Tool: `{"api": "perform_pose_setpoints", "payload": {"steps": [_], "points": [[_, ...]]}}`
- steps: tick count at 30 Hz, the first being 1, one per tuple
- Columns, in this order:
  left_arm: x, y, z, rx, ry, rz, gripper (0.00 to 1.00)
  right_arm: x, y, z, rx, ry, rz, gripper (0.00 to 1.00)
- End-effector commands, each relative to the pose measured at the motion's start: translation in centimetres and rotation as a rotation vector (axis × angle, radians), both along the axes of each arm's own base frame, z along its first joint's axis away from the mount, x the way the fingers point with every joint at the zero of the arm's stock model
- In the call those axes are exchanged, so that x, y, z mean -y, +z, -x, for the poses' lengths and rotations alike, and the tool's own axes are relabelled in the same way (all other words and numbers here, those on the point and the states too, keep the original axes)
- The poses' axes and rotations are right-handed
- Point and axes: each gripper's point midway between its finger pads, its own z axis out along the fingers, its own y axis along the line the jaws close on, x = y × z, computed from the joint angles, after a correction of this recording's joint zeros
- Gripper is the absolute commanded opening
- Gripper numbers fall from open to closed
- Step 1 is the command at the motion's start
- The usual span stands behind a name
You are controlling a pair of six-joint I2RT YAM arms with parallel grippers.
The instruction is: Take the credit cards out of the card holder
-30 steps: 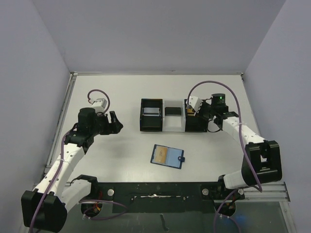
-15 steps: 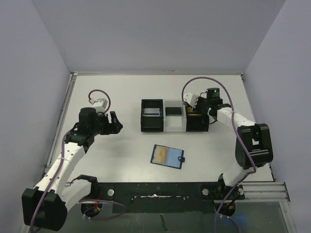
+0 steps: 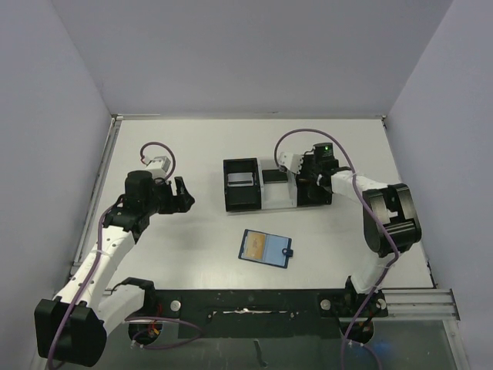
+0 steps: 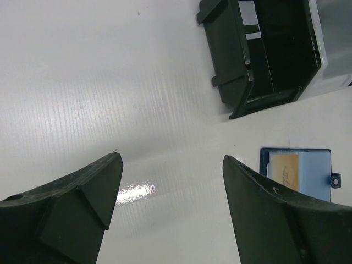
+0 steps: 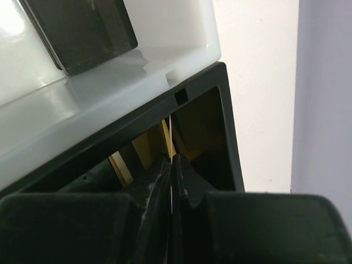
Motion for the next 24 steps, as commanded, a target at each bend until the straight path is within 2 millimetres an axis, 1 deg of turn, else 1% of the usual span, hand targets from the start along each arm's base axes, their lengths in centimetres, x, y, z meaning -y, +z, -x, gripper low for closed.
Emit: {"api": "perform_pose_setpoints", "payload": {"steps": [1, 7, 12, 16, 22, 24], "points": [[0.0, 1.6, -1.2, 0.067, -0.005, -0.002, 0.73, -0.1, 3.0, -2.5, 0.177, -0.033, 0.015, 0.04], [0.1, 1.4, -1.2, 0.059, -0.011, 0.001, 0.73, -0.3, 1.5, -2.3, 0.126, -0.021, 0.016, 0.1], [0.1, 1.3, -1.2, 0.056, -0.01, -0.003, 0.73, -0.3, 0.7, -2.3, 0.095, -0.008, 0.012, 0.11], [0.1, 1.2, -1.2, 0.053, -0.013, -0.003, 0.73, 0.0, 1.0, -2.7, 0.103, -0.015, 0.003, 0.11], [0.2, 1.0, -1.2, 0.045, -0.016, -0.002, 0.73, -0.3, 1.7, -2.4, 0.093, 0.01, -0.001, 0.11], [0.2, 1.0, -1.2, 0.044, -0.02, -0.001, 0.73, -0.2, 1.5, -2.7, 0.092, 0.003, 0.008, 0.12]]}}
